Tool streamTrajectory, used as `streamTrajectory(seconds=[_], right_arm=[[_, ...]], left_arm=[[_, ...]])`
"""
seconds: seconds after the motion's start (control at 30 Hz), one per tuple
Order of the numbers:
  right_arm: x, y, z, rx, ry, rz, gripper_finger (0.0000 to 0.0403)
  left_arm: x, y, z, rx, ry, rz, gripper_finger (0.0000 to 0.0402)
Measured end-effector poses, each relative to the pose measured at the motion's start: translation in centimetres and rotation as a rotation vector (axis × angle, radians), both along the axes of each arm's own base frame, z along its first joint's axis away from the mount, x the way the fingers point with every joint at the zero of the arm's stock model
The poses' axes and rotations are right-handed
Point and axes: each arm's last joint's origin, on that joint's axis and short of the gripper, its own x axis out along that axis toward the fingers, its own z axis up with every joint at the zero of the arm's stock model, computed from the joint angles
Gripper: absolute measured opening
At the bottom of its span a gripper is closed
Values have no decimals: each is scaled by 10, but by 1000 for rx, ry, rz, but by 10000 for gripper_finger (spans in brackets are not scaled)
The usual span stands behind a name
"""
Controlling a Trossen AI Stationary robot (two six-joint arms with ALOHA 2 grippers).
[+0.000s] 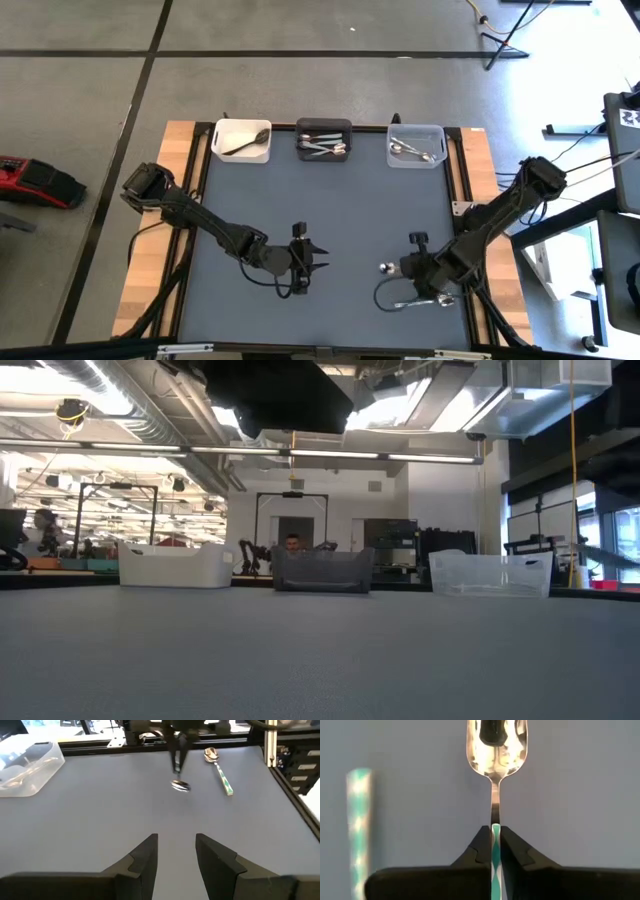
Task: Sort silverware by color (type)
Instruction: Put the top white and blue patterned spoon into the transparent bin
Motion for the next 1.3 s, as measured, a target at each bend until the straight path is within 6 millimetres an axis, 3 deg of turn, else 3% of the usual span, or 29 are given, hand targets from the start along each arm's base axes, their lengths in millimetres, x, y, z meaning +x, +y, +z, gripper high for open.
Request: streamTrajectory(seconds=[0.13, 0.4, 0.57, 0.83, 1.1, 1.3], right_arm=[[10, -19, 21, -36, -46, -28, 7], [21, -74, 46, -80, -70, -84, 5], [22, -111, 65, -112, -123, -138, 4], [29, -162, 107, -316, -223, -202, 2], [27, -216, 107, -475, -205, -255, 2], [15, -255, 91, -529, -183, -312, 3]], left_arm=[[-1, -2, -1, 52, 13, -30, 128], [-1, 1, -4, 114, 69, -129, 128], [2, 14, -3, 111, 105, -172, 128], [5, 35, -8, 114, 190, -204, 127], [5, 32, -8, 131, 192, -372, 127], [4, 35, -11, 144, 200, -375, 127]])
